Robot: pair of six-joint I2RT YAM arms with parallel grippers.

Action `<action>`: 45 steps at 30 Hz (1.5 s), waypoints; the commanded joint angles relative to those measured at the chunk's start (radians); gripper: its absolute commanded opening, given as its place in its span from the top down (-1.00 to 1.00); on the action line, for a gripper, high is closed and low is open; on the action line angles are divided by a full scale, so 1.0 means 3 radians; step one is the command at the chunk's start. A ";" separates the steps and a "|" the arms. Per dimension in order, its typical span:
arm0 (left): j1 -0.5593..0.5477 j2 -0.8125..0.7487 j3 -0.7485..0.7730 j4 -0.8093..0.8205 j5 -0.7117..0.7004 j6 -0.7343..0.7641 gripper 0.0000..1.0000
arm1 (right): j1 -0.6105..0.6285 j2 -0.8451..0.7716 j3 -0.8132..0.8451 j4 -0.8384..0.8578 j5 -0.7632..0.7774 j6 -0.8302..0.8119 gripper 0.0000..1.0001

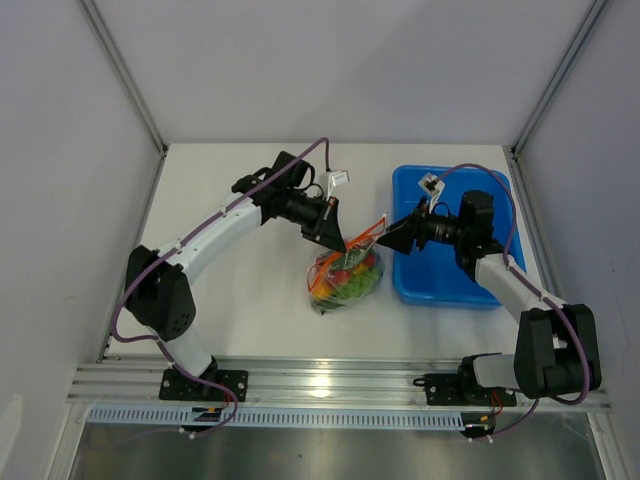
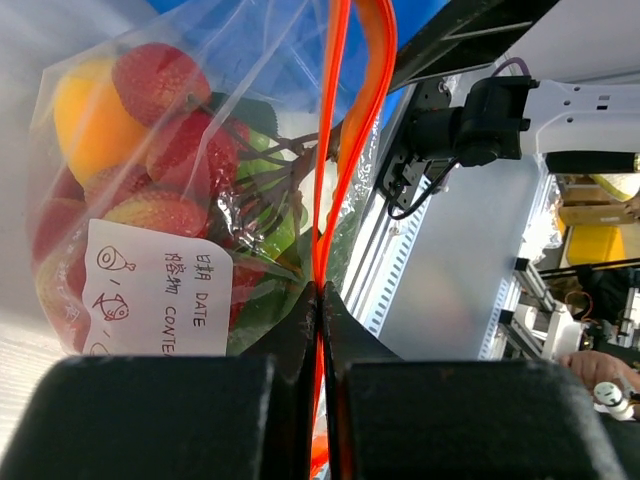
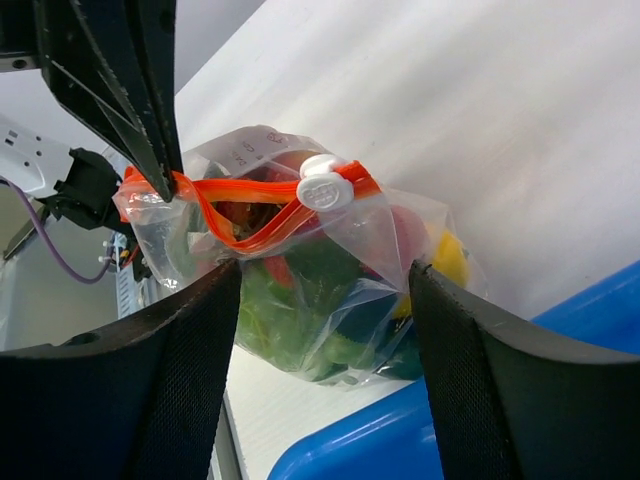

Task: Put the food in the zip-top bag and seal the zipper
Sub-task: Zip the zipper food storage bag at the center of the board.

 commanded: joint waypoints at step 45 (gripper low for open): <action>-0.0432 0.0222 0.1145 -0.0213 -0.0823 0.0334 -0.99 | 0.0472 -0.0555 0.0485 -0.1252 0.0562 -0.0100 1.00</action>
